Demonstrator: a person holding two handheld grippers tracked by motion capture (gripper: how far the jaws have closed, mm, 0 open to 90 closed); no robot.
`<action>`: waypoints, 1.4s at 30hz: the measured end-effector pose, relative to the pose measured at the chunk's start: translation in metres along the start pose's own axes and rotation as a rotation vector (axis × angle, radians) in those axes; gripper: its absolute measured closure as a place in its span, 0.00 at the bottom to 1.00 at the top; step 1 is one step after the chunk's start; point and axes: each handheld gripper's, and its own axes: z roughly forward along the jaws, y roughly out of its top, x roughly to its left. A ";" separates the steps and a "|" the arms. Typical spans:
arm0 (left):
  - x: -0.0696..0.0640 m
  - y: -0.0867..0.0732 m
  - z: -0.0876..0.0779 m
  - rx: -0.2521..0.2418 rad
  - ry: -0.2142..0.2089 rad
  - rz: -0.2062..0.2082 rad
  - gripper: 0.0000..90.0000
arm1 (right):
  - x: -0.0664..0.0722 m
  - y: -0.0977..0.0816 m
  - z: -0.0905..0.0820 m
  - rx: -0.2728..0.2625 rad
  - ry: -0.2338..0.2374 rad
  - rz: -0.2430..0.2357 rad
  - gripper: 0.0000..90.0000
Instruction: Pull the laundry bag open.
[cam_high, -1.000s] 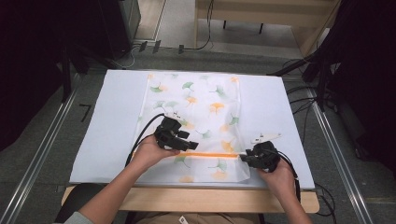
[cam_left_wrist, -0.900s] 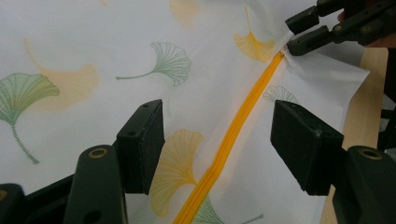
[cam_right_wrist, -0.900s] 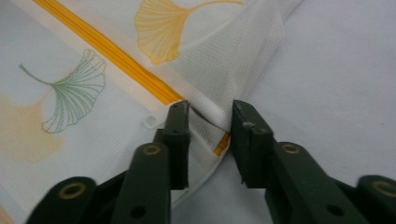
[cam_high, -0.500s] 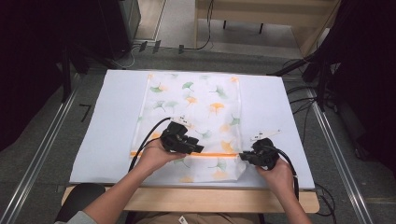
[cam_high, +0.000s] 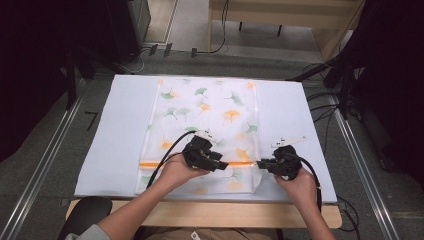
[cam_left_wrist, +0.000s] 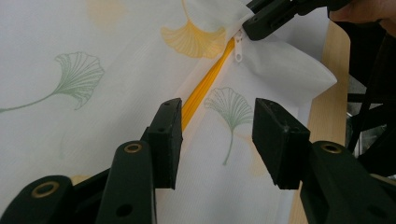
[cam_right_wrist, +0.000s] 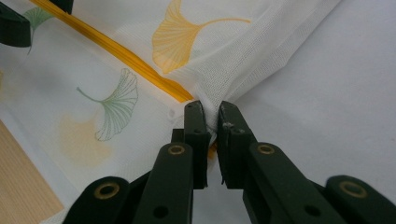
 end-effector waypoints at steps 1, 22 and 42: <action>-0.003 0.001 0.003 0.001 -0.005 0.010 0.60 | 0.001 0.001 -0.001 -0.009 0.000 -0.005 0.94; -0.019 0.017 0.038 0.026 -0.034 0.064 0.75 | 0.010 0.006 -0.013 -0.072 0.025 -0.051 0.94; -0.022 0.025 0.055 0.022 -0.044 0.051 0.78 | 0.020 0.009 -0.013 -0.090 0.073 -0.098 0.94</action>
